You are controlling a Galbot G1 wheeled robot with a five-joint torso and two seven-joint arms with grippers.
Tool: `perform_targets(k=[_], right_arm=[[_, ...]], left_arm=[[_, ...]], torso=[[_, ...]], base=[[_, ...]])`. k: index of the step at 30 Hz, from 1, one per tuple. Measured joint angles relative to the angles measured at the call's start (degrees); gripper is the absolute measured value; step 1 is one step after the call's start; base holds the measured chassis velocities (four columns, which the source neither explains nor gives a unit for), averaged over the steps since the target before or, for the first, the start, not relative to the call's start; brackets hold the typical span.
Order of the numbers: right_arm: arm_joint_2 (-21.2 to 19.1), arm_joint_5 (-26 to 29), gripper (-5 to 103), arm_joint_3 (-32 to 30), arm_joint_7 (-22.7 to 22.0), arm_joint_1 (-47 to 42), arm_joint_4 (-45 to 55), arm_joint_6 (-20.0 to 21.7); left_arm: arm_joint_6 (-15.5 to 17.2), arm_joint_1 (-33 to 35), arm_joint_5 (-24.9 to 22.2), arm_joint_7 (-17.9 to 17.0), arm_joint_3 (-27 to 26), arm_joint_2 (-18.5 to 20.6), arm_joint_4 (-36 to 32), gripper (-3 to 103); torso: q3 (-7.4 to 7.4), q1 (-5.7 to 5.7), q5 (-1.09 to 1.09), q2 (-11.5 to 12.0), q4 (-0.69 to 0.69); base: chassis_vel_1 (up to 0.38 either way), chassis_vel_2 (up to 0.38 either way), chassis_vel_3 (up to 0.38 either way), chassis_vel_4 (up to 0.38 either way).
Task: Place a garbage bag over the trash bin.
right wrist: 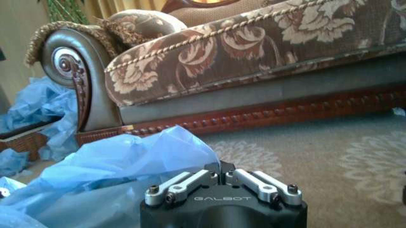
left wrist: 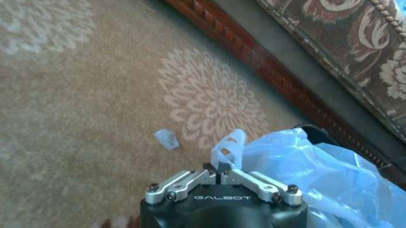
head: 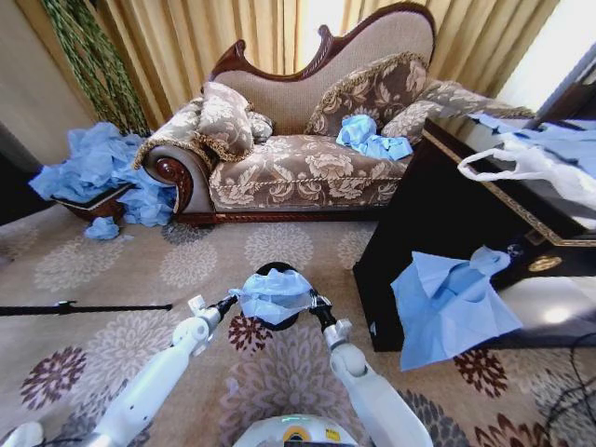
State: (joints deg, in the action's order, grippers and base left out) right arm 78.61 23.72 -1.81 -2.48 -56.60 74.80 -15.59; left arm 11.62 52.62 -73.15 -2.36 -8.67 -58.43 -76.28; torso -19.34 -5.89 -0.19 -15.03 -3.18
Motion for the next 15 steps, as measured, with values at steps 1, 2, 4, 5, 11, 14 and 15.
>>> perform_targets(k=[1, 2, 4, 5, 11, 14, 15], right_arm=[[0.00, 0.00, 0, 0.00, 0.00, 0.00, 0.00, 0.00], [0.17, -0.01, 0, -0.06, 0.00, 0.17, -0.51, -0.26], [0.83, -0.16, 0, -0.30, 0.00, 0.63, -2.32, -1.31], [0.83, -0.16, 0, -0.30, 0.00, 0.63, -2.32, -1.31], [1.37, -0.07, 0, -0.80, 0.08, 1.54, -3.79, -2.19], [1.26, 0.04, 0, -0.62, 0.28, 2.10, -4.12, -2.27], [1.39, -0.02, 0, -0.57, 0.44, 2.46, -4.60, -2.52]], left_arm=[[0.00, 0.00, 0.00, 0.00, 0.00, 0.00, 0.00, 0], [-0.20, -0.52, 0.12, 0.00, 0.46, -0.40, 0.71, 0], [-0.92, -1.90, 0.45, 0.02, 1.43, -1.68, 2.65, 0], [-0.92, -1.90, 0.45, 0.02, 1.43, -1.68, 2.65, 0], [-1.67, -3.45, 0.92, 0.06, 2.38, -3.92, 4.58, 0], [-1.83, -3.84, 0.93, 0.05, 2.91, -4.00, 4.91, 0], [-1.99, -4.26, 0.96, 0.03, 3.37, -3.97, 5.28, 0]], torso=[[0.00, 0.00, 0.00, 0.00, 0.00], [0.00, 0.00, -0.01, 0.00, 0.00], [0.00, 0.00, 0.00, 0.00, 0.01], [0.00, 0.00, 0.00, 0.00, 0.01], [0.00, 0.00, 0.00, 0.00, 0.01], [0.00, 0.00, 0.00, 0.00, 0.04], [0.00, 0.00, 0.00, 0.00, 0.04]], base=[[0.000, 0.000, 0.000, 0.000], [0.000, 0.000, 0.000, 0.000], [0.000, 0.000, 0.000, 0.000], [0.000, 0.000, 0.000, 0.000], [0.000, 0.000, 0.000, 0.000], [0.000, 0.000, 0.000, 0.000], [0.000, 0.000, 0.000, 0.000]])
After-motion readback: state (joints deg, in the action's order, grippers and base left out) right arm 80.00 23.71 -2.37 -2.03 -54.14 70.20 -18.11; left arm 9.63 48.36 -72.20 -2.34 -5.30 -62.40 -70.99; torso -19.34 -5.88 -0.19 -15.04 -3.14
